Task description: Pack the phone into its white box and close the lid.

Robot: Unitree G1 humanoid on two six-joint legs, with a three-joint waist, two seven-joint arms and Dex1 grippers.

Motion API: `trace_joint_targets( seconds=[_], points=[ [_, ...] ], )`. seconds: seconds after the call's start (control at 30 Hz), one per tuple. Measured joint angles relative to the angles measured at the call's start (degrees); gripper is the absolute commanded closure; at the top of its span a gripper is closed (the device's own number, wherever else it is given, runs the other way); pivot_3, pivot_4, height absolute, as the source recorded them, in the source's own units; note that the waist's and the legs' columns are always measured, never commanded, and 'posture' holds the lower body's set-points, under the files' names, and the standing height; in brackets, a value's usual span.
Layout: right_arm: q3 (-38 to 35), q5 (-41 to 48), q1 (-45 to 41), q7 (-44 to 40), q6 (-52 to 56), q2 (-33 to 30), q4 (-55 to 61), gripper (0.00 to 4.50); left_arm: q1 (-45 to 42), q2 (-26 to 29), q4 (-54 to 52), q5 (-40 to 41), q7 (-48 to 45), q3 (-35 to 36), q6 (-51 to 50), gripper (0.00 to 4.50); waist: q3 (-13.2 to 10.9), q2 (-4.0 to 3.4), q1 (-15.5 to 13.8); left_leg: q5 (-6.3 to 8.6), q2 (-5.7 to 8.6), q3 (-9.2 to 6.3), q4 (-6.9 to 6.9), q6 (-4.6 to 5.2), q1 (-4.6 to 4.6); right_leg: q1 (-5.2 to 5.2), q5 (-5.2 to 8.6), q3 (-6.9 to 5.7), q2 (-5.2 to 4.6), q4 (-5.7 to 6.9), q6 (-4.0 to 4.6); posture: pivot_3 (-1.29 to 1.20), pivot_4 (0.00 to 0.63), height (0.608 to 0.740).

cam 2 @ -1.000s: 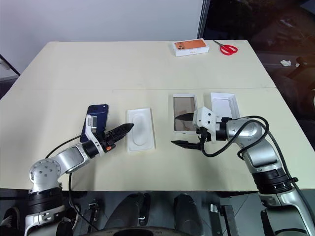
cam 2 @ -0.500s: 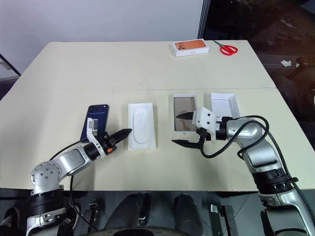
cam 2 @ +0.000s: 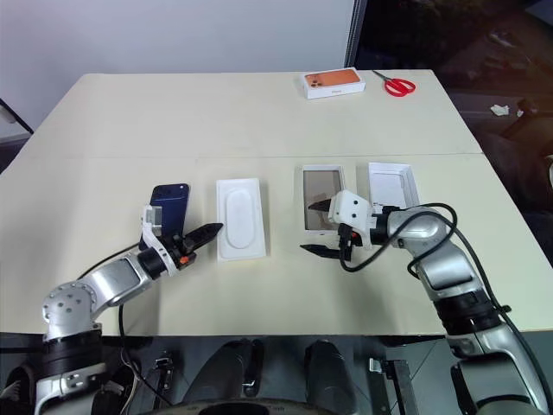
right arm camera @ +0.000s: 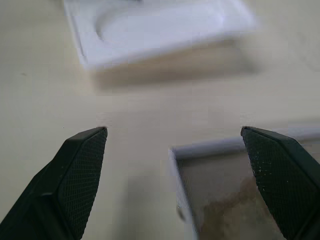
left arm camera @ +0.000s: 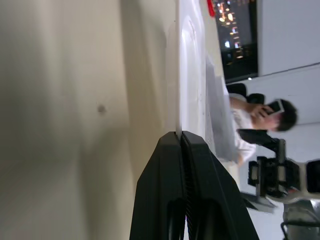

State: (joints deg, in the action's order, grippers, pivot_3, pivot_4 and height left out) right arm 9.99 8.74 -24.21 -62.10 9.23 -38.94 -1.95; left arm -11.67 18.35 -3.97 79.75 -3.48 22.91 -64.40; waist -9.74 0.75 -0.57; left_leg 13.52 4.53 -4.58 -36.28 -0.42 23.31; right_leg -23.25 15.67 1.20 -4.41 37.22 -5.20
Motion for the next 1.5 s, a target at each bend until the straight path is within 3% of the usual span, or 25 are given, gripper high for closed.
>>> trace_joint_targets(
  seconds=[0.03,0.27,0.3,0.53,1.1,1.23,1.43,1.5],
  points=[
    [0.5,-0.8,-0.9,0.1,-0.1,0.0,-1.2,0.84,-0.4,0.6,0.0,0.1,0.0,0.5,0.3,4.50,0.0,0.00,0.0,0.00,0.00,0.00,0.00,-0.01,0.01,0.00,0.00,0.00,0.00,-0.01,0.00,0.00,0.150,0.740],
    [1.0,-1.6,-1.8,-3.4,-1.3,-1.0,-4.4,4.28,-0.7,2.0,-0.3,0.6,0.3,0.7,0.9,4.50,0.0,0.03,-0.1,0.00,0.02,0.00,0.00,-0.01,0.03,0.01,0.00,0.00,-0.02,-0.04,0.00,0.00,0.150,0.740],
    [1.0,-1.5,-1.8,-4.0,-1.4,-1.3,-4.4,4.43,-0.7,2.0,-0.6,0.9,0.4,0.7,0.9,4.50,0.0,0.03,-0.1,0.00,0.01,-0.01,0.00,0.00,0.03,0.01,0.00,-0.01,-0.02,-0.04,0.00,0.00,0.150,0.740],
    [1.5,-1.3,-1.6,-5.6,-1.2,-0.6,-4.1,4.43,-2.3,3.0,-1.0,2.3,1.5,0.7,1.5,4.50,0.0,0.03,0.1,0.00,0.00,-0.02,0.01,-0.01,0.02,0.00,0.00,0.00,-0.01,-0.03,0.00,0.00,0.150,0.740],
    [8.2,-1.3,-2.5,-4.5,2.3,9.3,-0.2,4.43,-8.1,4.5,-1.2,9.3,7.0,0.7,4.9,4.50,0.0,0.04,0.3,-0.09,0.01,-0.04,0.02,-0.15,0.02,-0.04,0.00,0.00,0.01,0.00,-0.01,0.00,0.150,0.740],
    [7.8,-0.6,-3.6,-3.9,4.2,10.2,-0.2,3.12,-8.0,4.7,-1.5,9.6,7.5,0.1,5.2,4.50,0.0,0.04,0.3,-0.08,0.01,-0.04,0.02,-0.15,0.03,-0.05,-0.01,0.00,0.01,0.00,-0.01,0.00,0.150,0.740],
    [4.0,2.3,-4.3,-4.1,4.3,8.4,1.2,0.03,-6.5,4.1,-2.4,9.6,7.5,-2.0,5.2,4.50,0.0,0.05,0.1,-0.02,0.02,-0.04,0.02,-0.04,0.04,-0.05,0.00,-0.01,0.01,-0.01,-0.01,0.00,0.150,0.740],
    [2.1,3.9,-4.4,-4.8,5.2,6.7,2.5,0.03,-6.5,4.0,-2.4,9.7,7.4,-2.3,5.2,4.50,0.0,0.05,0.0,-0.02,0.02,-0.04,0.02,-0.04,0.04,-0.04,0.00,0.00,0.00,-0.01,-0.01,0.00,0.150,0.740]
  ],
)
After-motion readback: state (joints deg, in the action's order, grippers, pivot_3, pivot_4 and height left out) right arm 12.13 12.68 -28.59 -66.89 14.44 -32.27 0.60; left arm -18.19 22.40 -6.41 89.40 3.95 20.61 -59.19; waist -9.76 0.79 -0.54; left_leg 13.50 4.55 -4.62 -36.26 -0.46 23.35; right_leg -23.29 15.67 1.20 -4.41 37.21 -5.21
